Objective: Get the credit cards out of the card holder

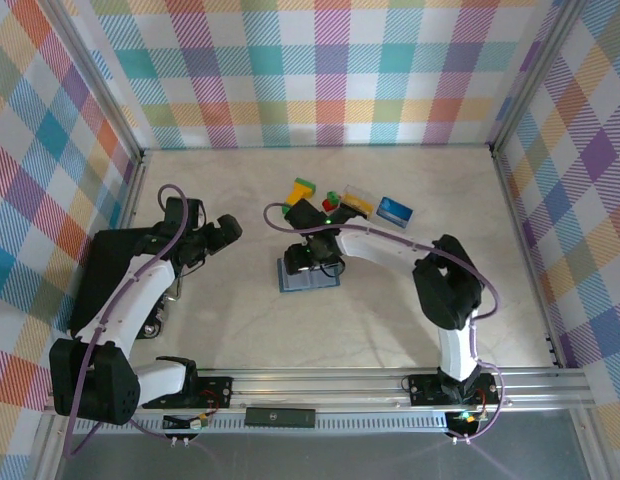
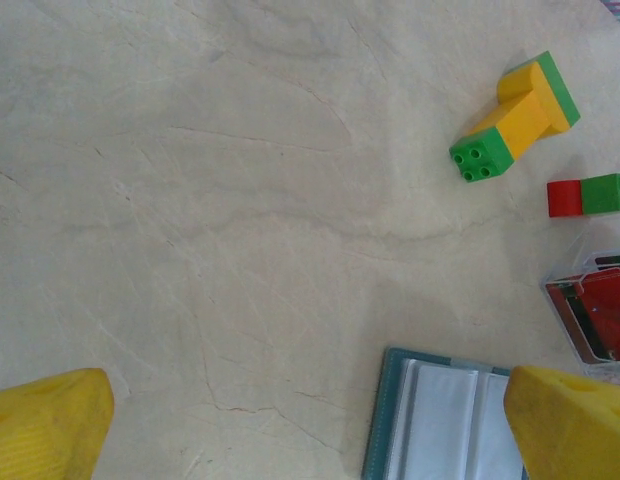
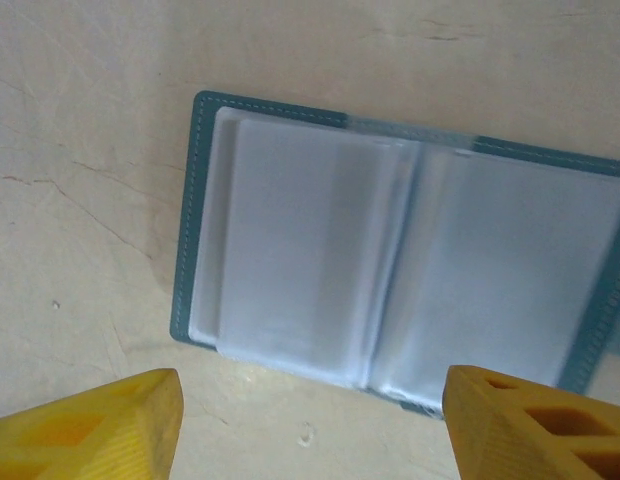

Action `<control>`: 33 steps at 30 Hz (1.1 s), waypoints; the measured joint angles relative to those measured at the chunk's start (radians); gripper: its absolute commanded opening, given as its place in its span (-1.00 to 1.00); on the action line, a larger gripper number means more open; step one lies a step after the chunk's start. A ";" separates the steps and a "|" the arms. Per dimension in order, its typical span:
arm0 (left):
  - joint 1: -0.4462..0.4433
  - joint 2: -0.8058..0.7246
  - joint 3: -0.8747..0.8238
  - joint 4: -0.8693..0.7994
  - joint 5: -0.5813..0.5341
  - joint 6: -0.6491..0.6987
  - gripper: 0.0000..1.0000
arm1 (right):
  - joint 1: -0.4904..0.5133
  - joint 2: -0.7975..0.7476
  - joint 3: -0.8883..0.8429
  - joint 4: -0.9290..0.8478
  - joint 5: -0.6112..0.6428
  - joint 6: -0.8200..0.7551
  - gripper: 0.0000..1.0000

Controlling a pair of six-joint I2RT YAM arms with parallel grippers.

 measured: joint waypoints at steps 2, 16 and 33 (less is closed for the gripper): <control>0.002 0.000 0.000 0.000 0.007 0.000 1.00 | 0.005 0.047 0.035 0.001 0.007 0.004 0.41; 0.003 0.000 -0.013 0.011 0.051 0.000 0.99 | 0.006 0.220 0.150 -0.042 0.049 0.022 0.31; 0.003 0.000 -0.015 0.013 0.076 0.000 1.00 | 0.008 0.230 0.151 -0.040 0.086 0.026 0.10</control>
